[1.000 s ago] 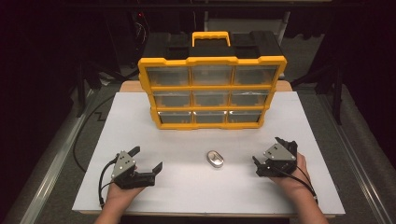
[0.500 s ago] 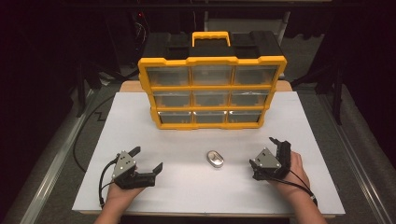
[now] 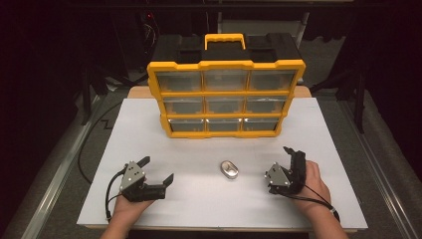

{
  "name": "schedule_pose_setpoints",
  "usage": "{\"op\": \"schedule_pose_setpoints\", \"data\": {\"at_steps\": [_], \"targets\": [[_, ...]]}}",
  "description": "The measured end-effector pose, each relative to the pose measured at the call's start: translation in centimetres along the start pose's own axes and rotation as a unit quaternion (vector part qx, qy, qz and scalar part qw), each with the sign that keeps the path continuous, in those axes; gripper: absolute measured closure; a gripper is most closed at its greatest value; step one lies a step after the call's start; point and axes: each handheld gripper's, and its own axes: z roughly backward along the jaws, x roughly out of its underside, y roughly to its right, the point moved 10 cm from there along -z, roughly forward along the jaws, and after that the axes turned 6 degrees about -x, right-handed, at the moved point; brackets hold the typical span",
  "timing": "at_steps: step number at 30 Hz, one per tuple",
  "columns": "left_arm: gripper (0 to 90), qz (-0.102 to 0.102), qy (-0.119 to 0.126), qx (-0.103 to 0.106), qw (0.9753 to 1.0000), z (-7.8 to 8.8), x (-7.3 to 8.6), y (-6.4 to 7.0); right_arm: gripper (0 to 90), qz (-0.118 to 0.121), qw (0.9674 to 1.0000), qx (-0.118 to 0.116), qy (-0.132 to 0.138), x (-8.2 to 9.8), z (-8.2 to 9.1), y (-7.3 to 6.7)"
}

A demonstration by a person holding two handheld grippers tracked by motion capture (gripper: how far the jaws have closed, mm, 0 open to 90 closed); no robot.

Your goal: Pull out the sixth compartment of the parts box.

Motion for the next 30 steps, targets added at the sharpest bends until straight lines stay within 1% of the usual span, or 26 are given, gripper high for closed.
{"op": "schedule_pose_setpoints", "data": {"at_steps": [1,3,4,5,6,7,8,9,11,12,13,14,15,16,17,18,19,20,21,22,23,24,25,28,29,30], "targets": [[0.4,0.000,0.000,0.001,1.0000,0.0,0.0,0.0,0.3,0.008,1.0000,-0.002,-0.004,0.0,0.1,0.0],[0.4,-0.001,-0.001,0.002,1.0000,0.0,0.0,0.0,0.3,0.022,0.9997,0.004,-0.009,-0.1,0.1,-0.2],[0.4,-0.001,-0.001,0.002,1.0000,0.0,0.0,0.1,0.3,0.022,0.9997,0.004,-0.009,-0.1,0.1,-0.2],[0.5,-0.001,-0.001,0.002,1.0000,0.0,0.0,0.1,0.3,0.027,0.9996,0.008,-0.008,-0.2,0.1,-0.1],[0.4,-0.001,-0.001,0.002,1.0000,0.0,0.0,0.1,0.3,0.040,0.9990,0.010,-0.014,-0.1,0.2,-0.1],[0.5,-0.001,-0.001,0.001,1.0000,0.0,0.0,0.0,0.3,0.042,0.9989,0.005,-0.017,-0.1,0.2,-0.2],[0.5,-0.001,-0.001,0.001,1.0000,0.0,0.0,0.0,0.3,0.049,0.9986,0.007,-0.019,-0.1,0.2,-0.3],[0.4,-0.001,0.000,0.001,1.0000,0.0,0.0,0.0,0.3,0.050,0.9985,0.011,-0.020,-0.1,0.2,-0.3],[0.5,-0.001,-0.001,0.002,1.0000,0.0,0.0,0.0,0.3,0.075,0.9969,0.015,-0.020,-0.3,0.2,-0.1],[0.4,-0.001,-0.002,0.002,1.0000,0.0,0.0,0.1,0.3,0.079,0.9964,0.018,-0.023,-0.3,0.3,-0.1],[0.5,-0.001,-0.002,0.002,1.0000,0.0,0.1,0.1,0.3,0.073,0.9969,0.016,-0.025,-0.2,0.3,-0.4],[0.5,-0.001,-0.002,0.002,1.0000,0.0,0.1,0.1,0.3,0.082,0.9961,0.024,-0.024,-0.4,0.3,-0.3],[0.5,-0.002,-0.002,0.002,1.0000,0.0,0.1,0.1,0.3,0.093,0.9950,0.026,-0.023,-0.5,0.3,-0.2],[0.5,-0.002,-0.002,0.002,1.0000,0.0,0.1,0.1,0.3,0.099,0.9944,0.025,-0.026,-0.5,0.3,-0.4],[0.4,-0.002,-0.002,0.002,1.0000,0.0,0.1,0.0,0.3,0.101,0.9941,0.027,-0.027,-0.5,0.4,-0.4],[0.5,-0.002,-0.002,0.002,1.0000,0.0,0.0,0.0,0.3,0.108,0.9933,0.030,-0.028,-0.6,0.4,-0.4],[0.5,-0.002,-0.002,0.002,1.0000,0.0,0.1,0.0,0.3,0.122,0.9915,0.030,-0.032,-0.7,0.4,-0.6],[0.5,-0.002,-0.002,0.002,1.0000,0.0,0.1,0.1,0.3,0.122,0.9915,0.030,-0.032,-0.7,0.4,-0.6],[0.4,-0.002,-0.002,0.002,1.0000,0.0,0.1,0.1,0.3,0.130,0.9904,0.037,-0.028,-0.9,0.4,-0.5],[0.5,-0.002,-0.002,0.002,1.0000,0.0,0.1,0.1,0.3,0.126,0.9910,0.029,-0.035,-0.7,0.5,-0.7],[0.5,-0.002,-0.002,0.002,1.0000,0.0,0.1,0.1,0.3,0.138,0.9893,0.034,-0.031,-1.0,0.5,-0.6],[0.4,-0.002,-0.002,0.002,1.0000,0.0,0.1,0.1,0.3,0.137,0.9895,0.038,-0.026,-1.1,0.4,-0.7],[0.4,-0.002,-0.002,0.002,1.0000,0.0,0.1,0.1,0.3,0.139,0.9890,0.036,-0.035,-1.0,0.6,-0.8],[0.5,-0.003,-0.002,0.002,1.0000,0.0,0.1,0.0,0.4,0.153,0.9869,0.037,-0.036,-1.2,0.6,-0.9],[0.4,-0.003,-0.002,0.002,1.0000,0.0,0.1,0.1,0.5,0.149,0.9873,0.042,-0.034,-1.2,0.5,-0.9],[0.4,-0.003,-0.002,0.002,1.0000,0.0,0.1,0.1,0.8,0.156,0.9862,0.044,-0.033,-1.2,0.5,-0.9]]}}
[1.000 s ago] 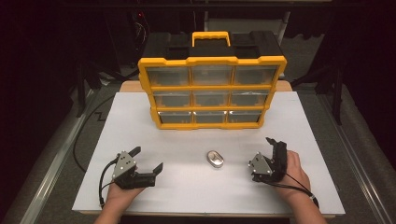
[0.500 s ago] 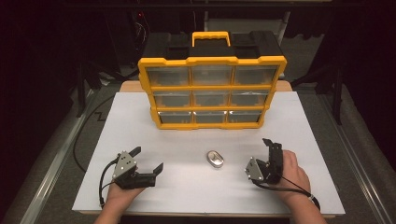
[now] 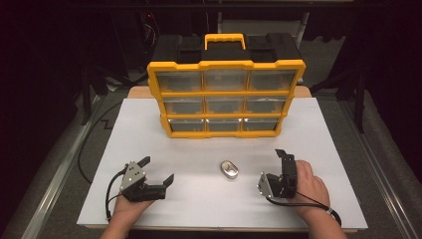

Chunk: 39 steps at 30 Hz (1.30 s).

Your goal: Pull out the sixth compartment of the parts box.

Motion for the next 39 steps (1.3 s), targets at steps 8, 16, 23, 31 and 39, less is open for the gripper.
{"op": "schedule_pose_setpoints", "data": {"at_steps": [8,16,23,31,39], "targets": [[0.3,0.000,0.003,0.000,1.0000,0.0,-0.1,0.0,3.8,0.029,0.9994,0.007,-0.018,0.2,0.0,0.1],[0.3,0.002,0.003,0.004,1.0000,0.0,0.0,0.2,9.0,0.033,0.9993,0.011,-0.014,-0.2,-0.2,0.2],[0.3,-0.003,0.003,0.007,1.0000,-0.1,0.0,0.2,16.1,0.032,0.9993,0.020,-0.005,-0.8,-0.3,0.5],[0.3,-0.004,-0.003,0.013,0.9999,-0.2,0.2,0.4,21.1,0.028,0.9992,0.027,-0.003,-1.7,-1.0,0.8],[0.3,-0.007,-0.004,0.007,0.9999,-0.4,0.2,0.2,24.8,0.028,0.9989,0.038,-0.005,-2.3,-1.5,1.8]]}}
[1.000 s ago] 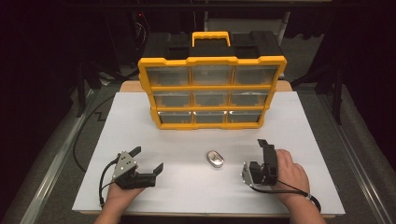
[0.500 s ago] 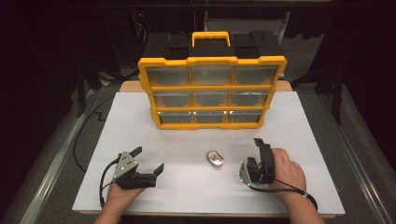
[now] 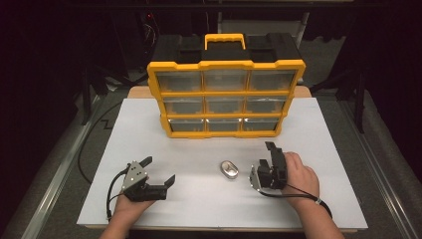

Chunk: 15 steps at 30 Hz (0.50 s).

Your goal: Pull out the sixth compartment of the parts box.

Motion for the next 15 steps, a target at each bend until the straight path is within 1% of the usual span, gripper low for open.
{"op": "schedule_pose_setpoints", "data": {"at_steps": [3,5,12,14,15], "targets": [[0.3,-0.003,-0.004,-0.001,1.0000,-0.1,0.1,-0.1,26.2,-0.004,0.9999,0.012,-0.002,-0.1,-0.1,0.9],[0.3,-0.004,-0.004,-0.001,1.0000,-0.1,0.1,-0.1,26.9,-0.007,0.9998,0.016,-0.003,-0.1,-0.1,1.4],[0.3,-0.008,-0.005,0.004,0.9999,-0.1,0.1,0.0,30.4,-0.013,0.9990,0.043,-0.003,-0.5,-0.2,3.5],[0.3,-0.008,-0.004,0.005,0.9999,-0.1,0.1,0.0,31.0,-0.026,0.9987,0.043,-0.006,-0.5,-0.4,3.7],[0.3,-0.008,-0.003,0.006,0.9999,-0.1,0.1,0.0,31.7,-0.007,0.9987,0.051,-0.006,-0.6,-0.4,4.4]]}}
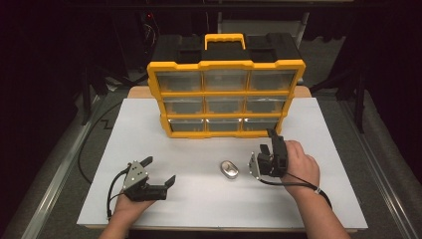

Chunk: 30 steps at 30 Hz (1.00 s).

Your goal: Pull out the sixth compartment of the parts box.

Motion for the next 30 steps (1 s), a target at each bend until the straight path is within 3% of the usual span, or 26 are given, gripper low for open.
{"op": "schedule_pose_setpoints", "data": {"at_steps": [3,14,21,22,24,30], "targets": [[0.3,-0.001,0.001,0.001,1.0000,0.0,0.0,0.0,34.1,-0.015,0.9999,0.004,-0.001,-0.1,-0.1,0.4],[0.3,-0.002,0.005,0.008,1.0000,0.0,-0.1,0.2,42.4,-0.003,0.9994,0.035,0.004,-1.0,-0.4,3.3],[0.4,0.003,0.005,0.007,1.0000,0.0,-0.1,0.1,44.1,-0.001,0.9992,0.039,-0.006,-1.0,-0.7,4.1],[0.5,0.002,0.005,0.008,1.0000,0.0,-0.1,0.1,44.9,-0.014,0.9992,0.037,-0.009,-0.9,-0.7,4.1],[0.5,0.002,0.005,0.010,0.9999,0.0,-0.1,0.2,45.9,0.000,0.9991,0.041,-0.007,-1.1,-0.8,4.7],[0.5,0.002,0.003,0.012,0.9999,0.0,-0.1,0.3,48.2,-0.003,0.9990,0.044,-0.010,-1.6,-1.1,5.6]]}}
